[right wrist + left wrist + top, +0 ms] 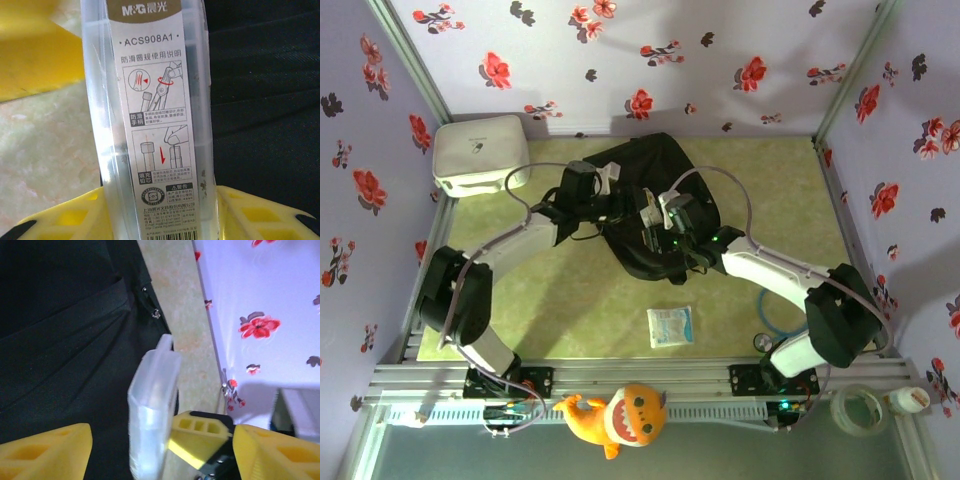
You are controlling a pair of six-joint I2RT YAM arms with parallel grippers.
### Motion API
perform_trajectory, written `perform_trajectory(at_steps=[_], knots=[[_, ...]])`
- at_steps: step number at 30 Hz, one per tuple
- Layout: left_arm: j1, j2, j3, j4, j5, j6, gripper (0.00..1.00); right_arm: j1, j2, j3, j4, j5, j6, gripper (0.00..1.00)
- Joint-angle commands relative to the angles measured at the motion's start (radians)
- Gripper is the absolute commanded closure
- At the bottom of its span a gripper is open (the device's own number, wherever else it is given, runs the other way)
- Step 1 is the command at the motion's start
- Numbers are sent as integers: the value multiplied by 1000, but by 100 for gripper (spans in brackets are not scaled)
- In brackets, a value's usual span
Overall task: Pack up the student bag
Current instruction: Pass the loose stationery.
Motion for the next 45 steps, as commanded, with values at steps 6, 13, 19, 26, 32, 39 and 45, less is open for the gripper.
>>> perform_trajectory(at_steps=[6, 13, 19, 26, 32, 39, 45], knots=[[7, 52, 28, 59, 85, -28, 52, -8, 21, 47, 52, -60, 17, 52], [30, 62, 24, 134, 88, -97, 77, -21, -14, 43, 65, -106, 76, 48], [63, 58, 16, 247, 126, -169, 89, -78, -69, 12, 117, -207, 205, 34], [118, 54, -13, 420, 198, -302, 89, -199, -150, -83, 298, -333, 517, 14], [129, 40, -26, 508, 215, -380, 89, -230, -142, -90, 385, -426, 683, 12], [128, 53, -44, 643, 220, -491, 89, -230, -57, -68, 599, -521, 833, 17], [129, 65, -49, 698, 223, -540, 89, -230, -2, -55, 747, -552, 911, 30]])
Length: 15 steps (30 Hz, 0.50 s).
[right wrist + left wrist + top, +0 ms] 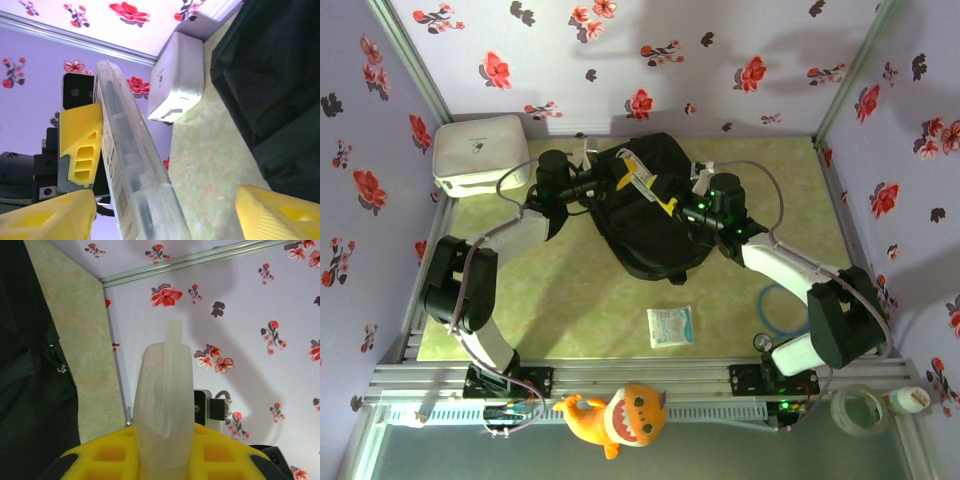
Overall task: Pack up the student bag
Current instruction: Pass the loose stationery.
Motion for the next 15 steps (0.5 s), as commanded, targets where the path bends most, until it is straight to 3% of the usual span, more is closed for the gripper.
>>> perform_trajectory(at_steps=[1, 13, 15], knots=[[1, 9, -11, 94, 25, -47, 89, 0, 17, 32, 156, -51, 74, 33], [6, 23, -5, 68, 23, -37, 89, -1, 6, 22, 169, -45, 51, 70], [10, 19, -10, 54, 22, -26, 85, -1, 2, 21, 150, -38, 37, 74]])
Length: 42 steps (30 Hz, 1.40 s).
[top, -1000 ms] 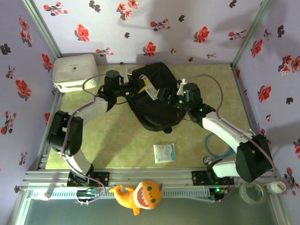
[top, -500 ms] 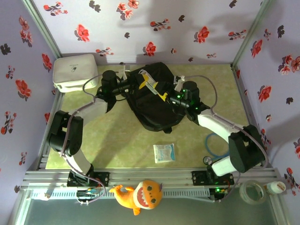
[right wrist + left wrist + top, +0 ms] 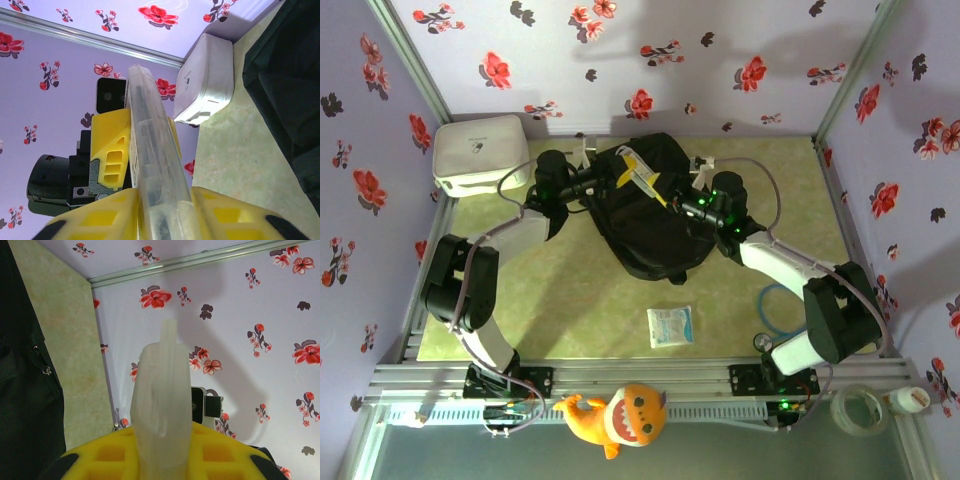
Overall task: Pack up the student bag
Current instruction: Pass the loose stationery, then move the student bag to the top-center of the table.
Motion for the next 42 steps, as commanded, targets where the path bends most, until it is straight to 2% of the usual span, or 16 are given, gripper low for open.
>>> perform_trajectory(at_steps=[1, 6, 11, 15, 20, 27, 29, 33, 36, 42], knots=[[9, 8, -10, -14, 14, 35, 81, -1, -22, 19, 15, 4, -35, 76], [34, -13, -20, -111, -3, 111, 59, -3, -38, 14, -35, 23, -75, 78], [98, -56, -27, -328, -54, 271, 42, -13, -57, 2, -109, 51, -122, 77], [142, -69, -16, -518, -133, 427, 34, -27, -70, -14, -169, 75, -159, 77], [180, 10, 40, -707, -242, 554, 33, -35, -92, -24, -258, 123, -216, 78], [197, 153, 108, -739, -320, 606, 43, -37, -126, -25, -347, 169, -276, 78], [197, 203, 131, -724, -304, 610, 53, -37, -128, -24, -357, 170, -282, 78], [197, 267, 145, -651, -257, 579, 62, -37, -134, -23, -370, 176, -288, 78], [197, 286, 131, -568, -219, 535, 72, -37, -139, -22, -382, 182, -295, 78], [200, 262, 77, -527, -216, 506, 100, -38, -141, -25, -402, 199, -302, 78]])
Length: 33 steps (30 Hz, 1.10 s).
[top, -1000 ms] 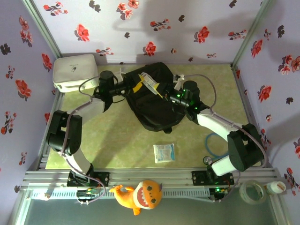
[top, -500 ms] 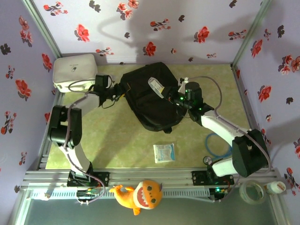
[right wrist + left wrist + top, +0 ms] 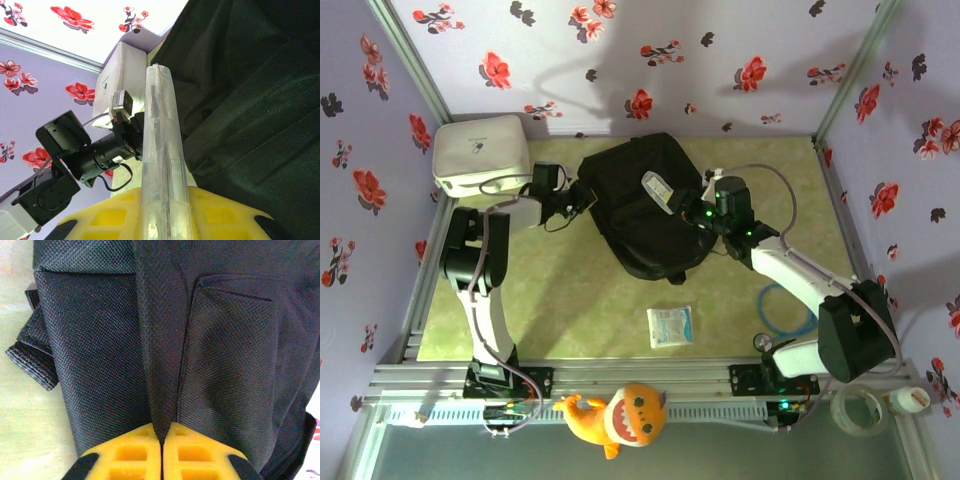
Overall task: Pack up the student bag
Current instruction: Move the student bag to the top-center of the table.
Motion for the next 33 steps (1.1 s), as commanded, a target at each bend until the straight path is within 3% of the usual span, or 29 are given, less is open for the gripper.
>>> perform_trajectory(at_steps=[1, 10, 12, 15, 20, 25, 33], knots=[[10, -25, -46, 49, 6, -20, 100, -6, -30, -10, -1, 33, -27, 78], [-12, -226, -263, -45, -72, -8, 98, -6, -16, -43, -9, 36, -27, 78], [-30, -269, -286, -99, -90, 12, 91, -7, -10, -54, -10, 26, -27, 78], [-57, -336, -269, -233, -159, 93, 72, -6, 10, -71, 3, 2, -16, 78], [-140, -416, -124, -483, -367, 321, 52, -4, 41, -86, 64, -22, 17, 78], [-219, -345, 62, -586, -465, 465, 49, -1, 75, -92, 120, -46, 40, 77], [-333, -59, 415, -698, -601, 586, 51, 0, 130, -122, 215, -86, 93, 77]])
